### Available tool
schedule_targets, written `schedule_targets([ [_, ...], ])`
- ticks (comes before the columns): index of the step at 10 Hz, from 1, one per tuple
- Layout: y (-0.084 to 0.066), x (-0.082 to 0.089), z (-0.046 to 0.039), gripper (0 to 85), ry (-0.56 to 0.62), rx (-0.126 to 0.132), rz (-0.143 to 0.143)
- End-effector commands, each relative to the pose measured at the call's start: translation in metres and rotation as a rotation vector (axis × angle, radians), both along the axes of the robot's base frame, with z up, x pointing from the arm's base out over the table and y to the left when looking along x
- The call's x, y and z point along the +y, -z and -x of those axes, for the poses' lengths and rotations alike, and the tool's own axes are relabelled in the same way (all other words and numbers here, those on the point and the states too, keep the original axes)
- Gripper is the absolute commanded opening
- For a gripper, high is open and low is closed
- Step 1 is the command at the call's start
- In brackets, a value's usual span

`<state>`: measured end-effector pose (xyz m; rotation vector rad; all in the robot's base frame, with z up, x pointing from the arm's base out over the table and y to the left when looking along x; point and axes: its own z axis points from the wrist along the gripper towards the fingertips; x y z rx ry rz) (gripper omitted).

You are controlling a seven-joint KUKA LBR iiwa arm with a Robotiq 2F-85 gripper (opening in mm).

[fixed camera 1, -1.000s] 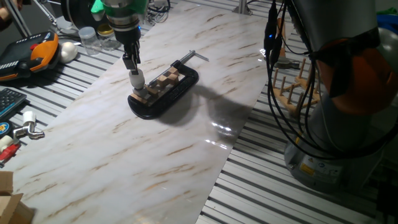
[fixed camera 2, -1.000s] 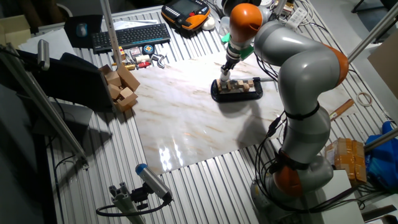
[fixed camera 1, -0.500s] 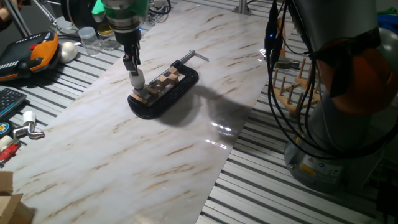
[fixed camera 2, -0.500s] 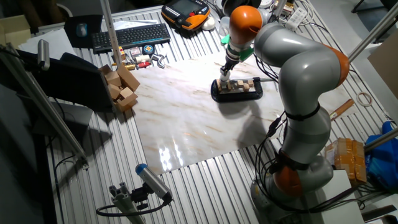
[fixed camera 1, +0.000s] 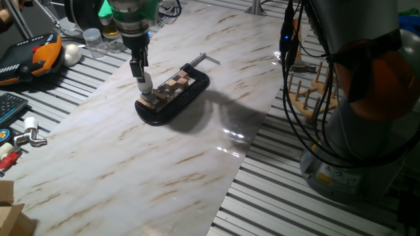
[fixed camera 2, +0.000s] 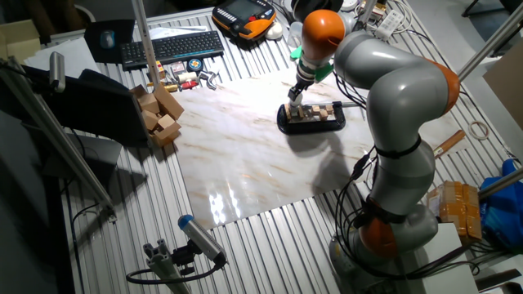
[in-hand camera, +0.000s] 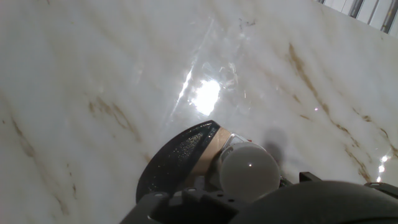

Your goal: Install the light bulb by rotating it

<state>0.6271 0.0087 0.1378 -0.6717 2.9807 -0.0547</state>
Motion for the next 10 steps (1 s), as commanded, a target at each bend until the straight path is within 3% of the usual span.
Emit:
schedule_targets([
  [1, 0.002, 0.000, 0.0000, 68.0, 0.000, -0.001, -0.003],
  [10, 0.017, 0.001, -0.0015, 68.0, -0.005, -0.018, -0.010],
])
